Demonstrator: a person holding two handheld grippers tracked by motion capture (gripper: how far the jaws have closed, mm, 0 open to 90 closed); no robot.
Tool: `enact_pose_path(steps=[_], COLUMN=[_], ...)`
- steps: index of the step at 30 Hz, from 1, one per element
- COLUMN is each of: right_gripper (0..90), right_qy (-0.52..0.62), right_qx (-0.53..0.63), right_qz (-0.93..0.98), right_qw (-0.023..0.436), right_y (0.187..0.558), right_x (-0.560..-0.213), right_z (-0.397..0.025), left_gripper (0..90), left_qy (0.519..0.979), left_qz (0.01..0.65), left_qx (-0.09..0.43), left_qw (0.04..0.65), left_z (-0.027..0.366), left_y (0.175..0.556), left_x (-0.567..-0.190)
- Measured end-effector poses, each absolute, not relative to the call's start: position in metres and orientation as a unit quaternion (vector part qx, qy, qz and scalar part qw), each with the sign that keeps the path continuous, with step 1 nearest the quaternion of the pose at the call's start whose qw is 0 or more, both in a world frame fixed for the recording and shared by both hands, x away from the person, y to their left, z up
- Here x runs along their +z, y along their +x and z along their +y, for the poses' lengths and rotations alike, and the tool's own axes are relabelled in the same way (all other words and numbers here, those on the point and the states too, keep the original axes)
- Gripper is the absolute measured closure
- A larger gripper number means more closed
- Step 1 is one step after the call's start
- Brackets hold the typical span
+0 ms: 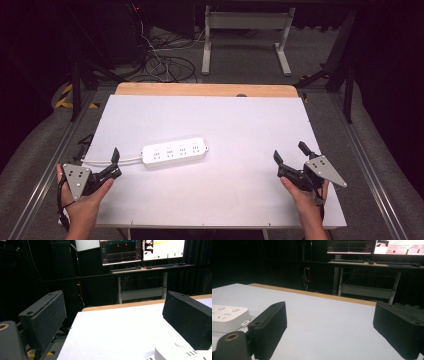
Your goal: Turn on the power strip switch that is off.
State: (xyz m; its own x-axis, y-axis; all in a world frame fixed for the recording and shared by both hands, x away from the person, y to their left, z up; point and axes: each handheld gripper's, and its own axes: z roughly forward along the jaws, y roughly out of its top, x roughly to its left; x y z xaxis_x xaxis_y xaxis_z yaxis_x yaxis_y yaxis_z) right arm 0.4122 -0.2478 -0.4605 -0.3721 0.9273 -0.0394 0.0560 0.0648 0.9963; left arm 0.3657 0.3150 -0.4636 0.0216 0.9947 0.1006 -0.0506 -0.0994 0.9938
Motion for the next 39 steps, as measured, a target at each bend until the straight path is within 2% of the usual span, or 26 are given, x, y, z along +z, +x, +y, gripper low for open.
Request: enact_pose_path(steps=[39], right_gripper=[12.3], right_qy=[0.403], right_qx=[0.550], right_qz=[0.618], right_qw=[0.391], right_y=[0.4120], right_x=[-0.4634], right_z=[-0.2500], left_gripper=[7.9], left_qy=[0.520], left_qz=[0.458], left_qx=[0.529], left_qw=[0.490], left_z=[0.3161], left_y=[0.3713], left_x=[-0.4688])
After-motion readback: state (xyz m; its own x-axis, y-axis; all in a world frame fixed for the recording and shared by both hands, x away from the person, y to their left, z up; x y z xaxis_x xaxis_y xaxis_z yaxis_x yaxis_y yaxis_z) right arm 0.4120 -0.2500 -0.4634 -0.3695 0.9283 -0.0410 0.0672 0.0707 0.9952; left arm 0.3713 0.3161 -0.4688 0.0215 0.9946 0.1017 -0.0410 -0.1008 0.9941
